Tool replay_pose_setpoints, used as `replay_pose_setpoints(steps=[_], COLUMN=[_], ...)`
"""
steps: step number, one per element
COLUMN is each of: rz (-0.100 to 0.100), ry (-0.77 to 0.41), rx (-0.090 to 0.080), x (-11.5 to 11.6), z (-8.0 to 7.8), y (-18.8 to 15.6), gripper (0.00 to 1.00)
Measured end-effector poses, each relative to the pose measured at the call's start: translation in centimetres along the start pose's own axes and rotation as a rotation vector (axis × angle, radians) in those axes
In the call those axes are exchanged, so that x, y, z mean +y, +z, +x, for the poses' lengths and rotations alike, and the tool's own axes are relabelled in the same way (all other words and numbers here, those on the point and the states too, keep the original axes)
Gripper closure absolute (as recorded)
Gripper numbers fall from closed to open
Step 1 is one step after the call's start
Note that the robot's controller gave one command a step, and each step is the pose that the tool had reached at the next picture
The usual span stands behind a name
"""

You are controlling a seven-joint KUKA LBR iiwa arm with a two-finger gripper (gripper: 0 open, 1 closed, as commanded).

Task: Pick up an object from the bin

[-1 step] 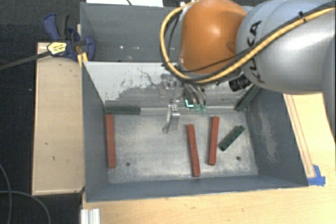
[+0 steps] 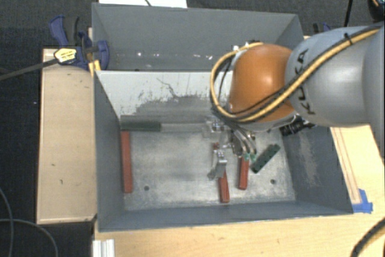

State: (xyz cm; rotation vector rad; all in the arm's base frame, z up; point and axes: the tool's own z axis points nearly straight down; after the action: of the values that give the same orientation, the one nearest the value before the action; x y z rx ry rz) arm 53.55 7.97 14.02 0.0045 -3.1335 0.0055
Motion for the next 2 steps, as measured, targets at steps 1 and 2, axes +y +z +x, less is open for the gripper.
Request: replay_pose_setpoints(steps=[1, 2], rz=[0.0, -0.004], ry=[-0.062, -0.068], rx=[-0.002, -0.01], x=[-7.54, -6.97], z=[1.84, 1.62], y=[6.96, 6.59], gripper=[0.0, 0.0])
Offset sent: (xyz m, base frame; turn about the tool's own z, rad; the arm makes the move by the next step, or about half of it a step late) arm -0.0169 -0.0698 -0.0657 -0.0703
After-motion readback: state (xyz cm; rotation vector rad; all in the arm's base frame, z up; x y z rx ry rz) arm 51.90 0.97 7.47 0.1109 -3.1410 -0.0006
